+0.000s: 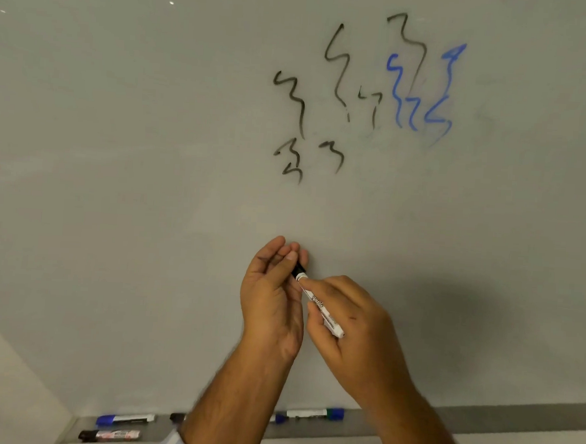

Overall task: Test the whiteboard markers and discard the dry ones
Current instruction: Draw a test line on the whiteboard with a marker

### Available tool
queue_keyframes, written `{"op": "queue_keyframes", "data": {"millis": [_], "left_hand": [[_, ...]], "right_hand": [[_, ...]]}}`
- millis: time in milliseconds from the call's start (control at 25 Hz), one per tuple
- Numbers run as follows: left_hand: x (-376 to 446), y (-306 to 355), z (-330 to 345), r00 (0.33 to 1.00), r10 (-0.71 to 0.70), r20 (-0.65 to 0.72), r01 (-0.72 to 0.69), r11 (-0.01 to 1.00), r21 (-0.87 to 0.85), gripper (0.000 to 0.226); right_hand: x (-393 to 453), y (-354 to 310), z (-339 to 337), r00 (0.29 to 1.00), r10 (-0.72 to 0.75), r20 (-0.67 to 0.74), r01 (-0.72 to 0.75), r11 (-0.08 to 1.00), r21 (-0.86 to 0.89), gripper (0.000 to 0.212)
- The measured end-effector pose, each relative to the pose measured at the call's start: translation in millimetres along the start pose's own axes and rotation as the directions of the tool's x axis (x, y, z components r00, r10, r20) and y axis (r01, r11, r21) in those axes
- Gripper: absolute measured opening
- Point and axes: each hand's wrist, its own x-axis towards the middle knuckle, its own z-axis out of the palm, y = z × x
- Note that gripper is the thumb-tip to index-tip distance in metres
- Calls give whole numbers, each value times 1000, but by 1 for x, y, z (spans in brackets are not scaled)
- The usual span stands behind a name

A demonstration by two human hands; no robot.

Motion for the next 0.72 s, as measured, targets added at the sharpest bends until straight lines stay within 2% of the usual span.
{"op": "queue_keyframes", "data": {"millis": [280, 440, 600, 720], "left_hand": [[-7, -46, 20, 996, 31, -89, -27, 999, 45, 31], [-17, -68, 28, 997, 40, -71, -33, 995, 99, 31], [-19, -83, 13, 989, 75, -127, -70, 997, 43, 34], [-24, -89, -6, 987, 102, -125, -105, 994, -19, 35]], "right_hand": [[-11, 31, -15, 998, 39, -55, -38, 999, 34, 35], [-21, 51, -26, 996, 67, -63, -62, 995, 80, 35], [-21, 74, -39, 990, 109, 84, -128, 955, 268, 33], [-24, 81, -37, 966, 148, 212, -227, 879, 419, 27]]}}
